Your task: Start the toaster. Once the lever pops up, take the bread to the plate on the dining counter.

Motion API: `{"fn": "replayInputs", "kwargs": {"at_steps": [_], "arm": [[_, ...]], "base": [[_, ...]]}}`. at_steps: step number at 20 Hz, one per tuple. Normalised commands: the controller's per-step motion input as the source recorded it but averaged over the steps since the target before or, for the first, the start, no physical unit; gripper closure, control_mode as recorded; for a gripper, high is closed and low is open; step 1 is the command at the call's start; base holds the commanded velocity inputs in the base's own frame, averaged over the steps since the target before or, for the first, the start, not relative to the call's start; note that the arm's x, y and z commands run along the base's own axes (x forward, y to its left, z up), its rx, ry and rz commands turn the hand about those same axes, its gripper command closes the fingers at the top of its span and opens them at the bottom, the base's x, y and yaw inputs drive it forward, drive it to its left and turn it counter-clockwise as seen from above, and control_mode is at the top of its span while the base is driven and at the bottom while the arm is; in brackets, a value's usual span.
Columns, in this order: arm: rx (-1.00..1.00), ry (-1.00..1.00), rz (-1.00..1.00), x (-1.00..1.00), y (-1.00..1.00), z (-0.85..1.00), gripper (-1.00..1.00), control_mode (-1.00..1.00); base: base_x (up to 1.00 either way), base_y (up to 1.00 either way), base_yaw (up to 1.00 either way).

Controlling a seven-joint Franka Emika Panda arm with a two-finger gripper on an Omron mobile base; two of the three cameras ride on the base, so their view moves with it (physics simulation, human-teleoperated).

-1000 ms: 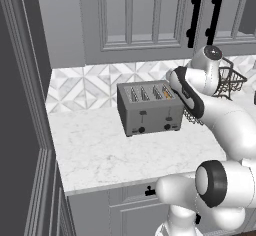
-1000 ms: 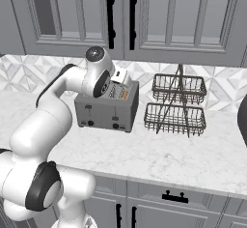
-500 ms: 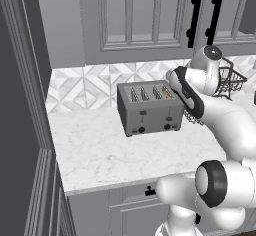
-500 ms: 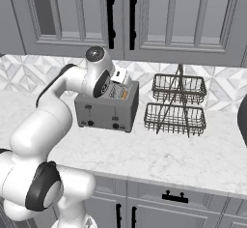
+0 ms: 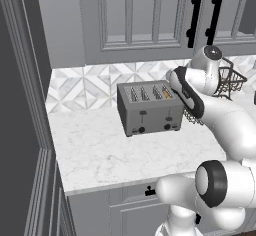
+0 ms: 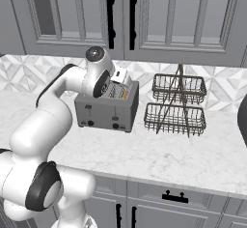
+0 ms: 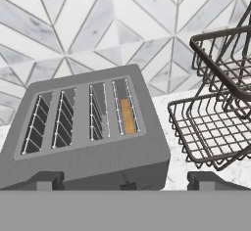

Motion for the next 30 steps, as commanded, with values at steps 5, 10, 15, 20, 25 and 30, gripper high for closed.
{"fn": "replayInputs", "kwargs": {"at_steps": [5, 10, 15, 20, 25, 30], "arm": [[0.0, 0.0, 0.0, 0.0, 0.0, 0.0, -1.0, -1.0], [0.0, 0.0, 0.0, 0.0, 0.0, 0.0, -1.0, -1.0], [0.0, 0.0, 0.0, 0.0, 0.0, 0.0, -1.0, -1.0], [0.0, 0.0, 0.0, 0.0, 0.0, 0.0, -1.0, -1.0], [0.0, 0.0, 0.0, 0.0, 0.0, 0.0, -1.0, -1.0], [0.0, 0.0, 0.0, 0.0, 0.0, 0.0, -1.0, -1.0]], "base": [[0.0, 0.0, 0.0], [0.0, 0.0, 0.0], [0.0, 0.0, 0.0], [0.0, 0.0, 0.0], [0.0, 0.0, 0.0], [0.0, 0.0, 0.0]]}}
